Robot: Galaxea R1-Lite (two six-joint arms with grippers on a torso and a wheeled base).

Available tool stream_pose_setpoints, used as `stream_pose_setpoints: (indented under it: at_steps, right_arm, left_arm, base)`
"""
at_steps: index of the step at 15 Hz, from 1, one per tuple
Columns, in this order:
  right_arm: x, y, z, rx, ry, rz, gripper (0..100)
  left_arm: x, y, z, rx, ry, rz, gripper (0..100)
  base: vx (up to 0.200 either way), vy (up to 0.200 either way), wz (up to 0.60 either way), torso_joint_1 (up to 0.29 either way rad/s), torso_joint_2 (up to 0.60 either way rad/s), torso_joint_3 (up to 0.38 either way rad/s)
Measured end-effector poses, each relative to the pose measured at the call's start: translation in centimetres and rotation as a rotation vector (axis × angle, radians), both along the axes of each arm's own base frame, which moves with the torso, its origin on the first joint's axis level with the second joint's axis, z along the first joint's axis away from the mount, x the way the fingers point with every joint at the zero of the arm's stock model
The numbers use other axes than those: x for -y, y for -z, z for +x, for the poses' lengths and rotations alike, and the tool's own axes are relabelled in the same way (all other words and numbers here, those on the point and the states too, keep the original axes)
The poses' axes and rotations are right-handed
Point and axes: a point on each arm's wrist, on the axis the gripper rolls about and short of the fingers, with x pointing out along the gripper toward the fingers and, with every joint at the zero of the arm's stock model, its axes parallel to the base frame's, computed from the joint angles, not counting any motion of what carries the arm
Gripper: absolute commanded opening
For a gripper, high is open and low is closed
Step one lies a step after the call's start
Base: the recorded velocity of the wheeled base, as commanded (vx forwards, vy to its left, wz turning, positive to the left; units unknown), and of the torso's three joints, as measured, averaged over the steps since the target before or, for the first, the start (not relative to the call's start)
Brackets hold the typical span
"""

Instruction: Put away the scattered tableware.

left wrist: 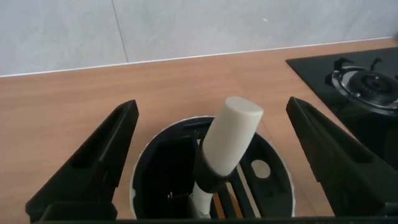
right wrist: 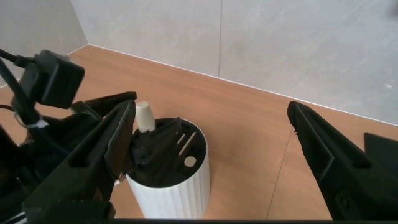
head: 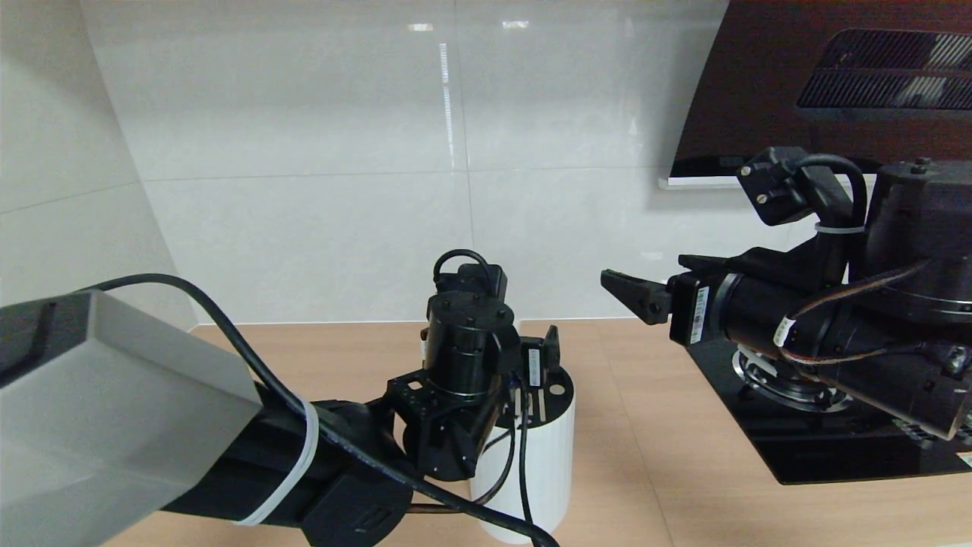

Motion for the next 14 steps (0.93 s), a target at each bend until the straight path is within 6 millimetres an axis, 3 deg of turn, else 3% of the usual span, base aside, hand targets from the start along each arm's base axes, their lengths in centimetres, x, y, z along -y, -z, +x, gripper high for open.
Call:
stream_pose_setpoints:
  at_steps: [4, 7, 11, 14]
  right_arm:
    - [0.0, -0.1, 0.0, 0.004, 0.0, 0.003, 100]
    - [0.5, -0.3, 0.4, 0.01, 0.024, 0.009, 100]
    - [3.5, -0.8, 1.0, 0.027, 0.13, 0.019, 100]
    - [7.2, -0.5, -1.7, 0.039, 0.206, 0.025, 100]
  left_arm:
    - [-0.8, -1.9, -1.0, 0.026, 0.027, -0.04, 100]
    - [-3.7, -7.3, -4.1, 0.091, 0.148, -0.131, 100]
    - [-11.1, -14.3, -10.3, 0.158, 0.271, -0.207, 100]
    - [-17.5, -16.1, -15.7, 0.219, 0.257, -0.239, 100]
  base:
    - [0.0, 0.0, 0.0, 0.0, 0.0, 0.0]
    - [0.0, 0.0, 0.0, 0.0, 0.0, 0.0]
    - [0.0, 0.0, 0.0, 0.0, 0.0, 0.0]
    - [0.0, 0.0, 0.0, 0.0, 0.0, 0.0]
